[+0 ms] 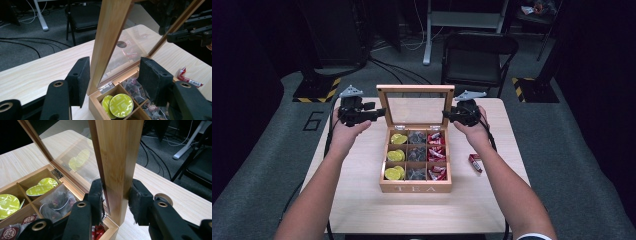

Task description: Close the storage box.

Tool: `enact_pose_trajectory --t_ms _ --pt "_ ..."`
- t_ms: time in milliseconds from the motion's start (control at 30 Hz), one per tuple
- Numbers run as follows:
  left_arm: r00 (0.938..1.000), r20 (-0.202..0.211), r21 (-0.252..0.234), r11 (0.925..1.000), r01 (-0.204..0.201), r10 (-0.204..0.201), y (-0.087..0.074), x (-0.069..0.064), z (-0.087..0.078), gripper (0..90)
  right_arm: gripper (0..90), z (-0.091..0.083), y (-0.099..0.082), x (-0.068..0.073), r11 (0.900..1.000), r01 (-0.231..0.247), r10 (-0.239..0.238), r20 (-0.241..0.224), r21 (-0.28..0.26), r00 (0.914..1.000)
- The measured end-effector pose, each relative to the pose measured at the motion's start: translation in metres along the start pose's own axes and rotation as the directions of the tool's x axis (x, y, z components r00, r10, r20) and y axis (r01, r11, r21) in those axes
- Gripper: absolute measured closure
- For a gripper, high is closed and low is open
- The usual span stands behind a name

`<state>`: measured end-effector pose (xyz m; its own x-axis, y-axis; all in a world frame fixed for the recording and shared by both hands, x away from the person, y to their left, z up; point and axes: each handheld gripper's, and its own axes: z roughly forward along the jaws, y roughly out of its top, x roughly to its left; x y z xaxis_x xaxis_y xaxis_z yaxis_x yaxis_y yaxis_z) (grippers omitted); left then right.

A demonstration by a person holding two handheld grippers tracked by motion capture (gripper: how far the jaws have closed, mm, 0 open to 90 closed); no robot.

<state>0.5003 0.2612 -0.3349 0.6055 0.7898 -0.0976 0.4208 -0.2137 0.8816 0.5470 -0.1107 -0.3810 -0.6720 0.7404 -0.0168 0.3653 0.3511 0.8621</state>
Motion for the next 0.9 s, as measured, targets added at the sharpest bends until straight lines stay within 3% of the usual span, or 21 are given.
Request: enact_pose_trajectory --t_ms 667,900 --pt "0.9999 0.002 -0.017 0.9997 -0.017 0.017 0.002 -0.005 0.003 45.6 63.0 -0.007 -0.011 0.009 0.9990 0.027 -0.027 0.006 -0.035 0.9996" --pt "0.9989 0.001 -0.014 0.9988 -0.046 0.046 0.001 -0.010 0.001 46.8 62.5 -0.010 -0.015 0.013 0.9983 0.043 -0.042 0.009 -0.040 0.9991"
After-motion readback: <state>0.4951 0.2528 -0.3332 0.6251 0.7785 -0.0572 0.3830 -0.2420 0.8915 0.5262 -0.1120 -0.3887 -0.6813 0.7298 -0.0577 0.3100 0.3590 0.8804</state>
